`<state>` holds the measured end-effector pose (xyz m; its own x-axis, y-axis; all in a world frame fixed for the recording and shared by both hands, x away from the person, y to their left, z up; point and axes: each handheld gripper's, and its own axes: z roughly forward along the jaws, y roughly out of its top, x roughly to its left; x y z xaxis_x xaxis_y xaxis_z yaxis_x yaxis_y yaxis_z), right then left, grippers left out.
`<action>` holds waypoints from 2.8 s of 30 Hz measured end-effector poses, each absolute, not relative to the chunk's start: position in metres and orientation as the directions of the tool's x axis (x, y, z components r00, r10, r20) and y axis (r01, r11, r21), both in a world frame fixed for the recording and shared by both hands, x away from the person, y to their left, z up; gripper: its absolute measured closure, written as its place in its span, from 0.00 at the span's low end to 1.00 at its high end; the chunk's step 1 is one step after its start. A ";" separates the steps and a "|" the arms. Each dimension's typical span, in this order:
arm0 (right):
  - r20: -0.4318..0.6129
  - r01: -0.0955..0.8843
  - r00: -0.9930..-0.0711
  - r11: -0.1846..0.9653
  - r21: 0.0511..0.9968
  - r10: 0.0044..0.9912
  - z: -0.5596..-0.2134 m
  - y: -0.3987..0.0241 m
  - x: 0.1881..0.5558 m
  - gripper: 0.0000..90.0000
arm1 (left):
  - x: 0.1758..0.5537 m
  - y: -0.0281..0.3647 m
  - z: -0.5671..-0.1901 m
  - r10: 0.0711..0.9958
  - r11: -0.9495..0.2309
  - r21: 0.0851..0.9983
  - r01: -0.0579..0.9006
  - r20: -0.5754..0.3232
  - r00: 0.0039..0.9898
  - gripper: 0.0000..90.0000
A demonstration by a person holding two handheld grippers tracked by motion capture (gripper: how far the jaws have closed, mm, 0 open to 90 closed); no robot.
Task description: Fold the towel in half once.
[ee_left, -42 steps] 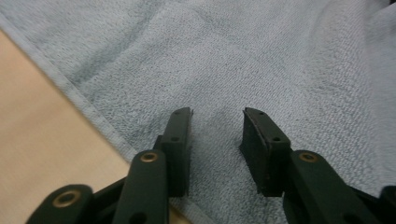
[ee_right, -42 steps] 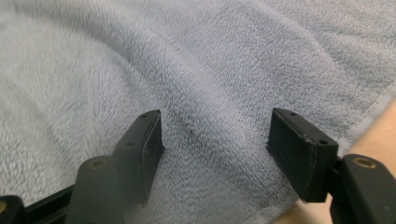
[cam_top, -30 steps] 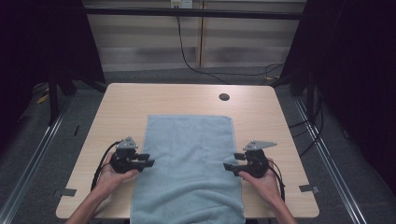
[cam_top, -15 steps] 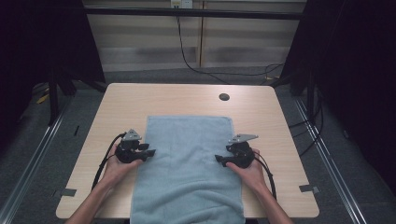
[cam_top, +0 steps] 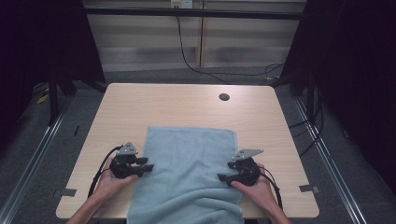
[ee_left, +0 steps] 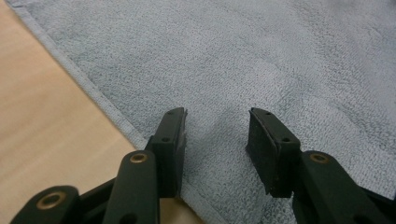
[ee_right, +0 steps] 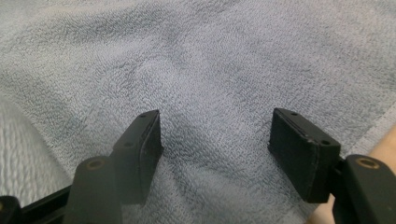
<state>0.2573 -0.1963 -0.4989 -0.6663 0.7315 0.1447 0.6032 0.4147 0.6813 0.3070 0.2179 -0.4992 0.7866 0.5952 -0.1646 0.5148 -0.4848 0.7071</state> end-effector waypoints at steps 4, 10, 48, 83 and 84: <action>0.174 0.612 -0.678 0.417 0.672 0.714 -0.497 -0.195 0.241 0.39 | 0.292 0.218 -0.496 0.595 -0.500 0.699 0.510 -0.150 0.790 0.62; 0.195 0.616 -0.641 0.346 0.708 0.743 -0.485 -0.209 0.265 0.41 | 0.317 0.209 -0.488 0.594 -0.483 0.702 0.524 -0.177 0.785 0.56; 0.113 0.579 -0.606 0.339 0.741 0.787 -0.510 -0.202 0.363 0.92 | 0.402 0.199 -0.506 0.696 -0.460 0.727 0.510 -0.061 0.715 0.43; 0.194 0.443 -0.621 0.136 0.886 0.759 -0.397 -0.219 0.383 0.94 | 0.403 0.214 -0.410 0.643 -0.173 0.887 0.427 -0.227 0.731 0.92; 0.191 0.440 -0.621 0.136 0.888 0.760 -0.393 -0.218 0.386 0.94 | 0.405 0.212 -0.407 0.644 -0.175 0.889 0.423 -0.222 0.732 0.92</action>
